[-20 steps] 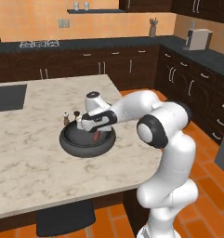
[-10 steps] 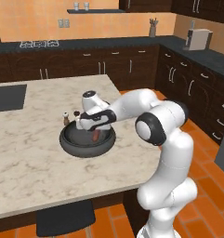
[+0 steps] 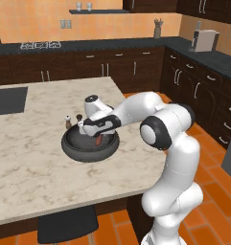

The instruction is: Place one bun and one sausage from the bowl on each plate.

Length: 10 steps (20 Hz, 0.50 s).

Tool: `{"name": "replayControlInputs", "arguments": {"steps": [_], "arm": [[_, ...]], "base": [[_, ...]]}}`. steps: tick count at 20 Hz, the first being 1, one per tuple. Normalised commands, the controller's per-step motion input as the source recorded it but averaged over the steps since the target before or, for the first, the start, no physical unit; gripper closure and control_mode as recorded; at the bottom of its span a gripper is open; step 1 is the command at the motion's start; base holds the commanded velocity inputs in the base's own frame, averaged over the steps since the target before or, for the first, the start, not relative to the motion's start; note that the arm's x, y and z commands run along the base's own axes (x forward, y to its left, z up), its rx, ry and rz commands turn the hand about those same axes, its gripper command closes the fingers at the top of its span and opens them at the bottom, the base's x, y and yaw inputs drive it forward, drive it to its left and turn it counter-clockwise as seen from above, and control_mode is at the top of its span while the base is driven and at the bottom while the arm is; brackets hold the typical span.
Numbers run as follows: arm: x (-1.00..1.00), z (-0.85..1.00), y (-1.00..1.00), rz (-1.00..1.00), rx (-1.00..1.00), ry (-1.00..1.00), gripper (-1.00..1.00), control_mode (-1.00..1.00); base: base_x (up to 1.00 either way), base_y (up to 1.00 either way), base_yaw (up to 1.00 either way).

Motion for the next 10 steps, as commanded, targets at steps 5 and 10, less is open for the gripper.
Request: {"name": "replayControlInputs", "arguments": {"steps": [5, 10], "arm": [[0.0, -0.26, -0.04, 0.0, -0.01, -0.1, 1.0, -1.0], [-0.07, -0.1, -0.02, 0.0, -0.01, -0.06, 1.0, -1.0]], "base": [[0.0, 0.0, 0.0], [0.0, 0.0, 0.0]]}}
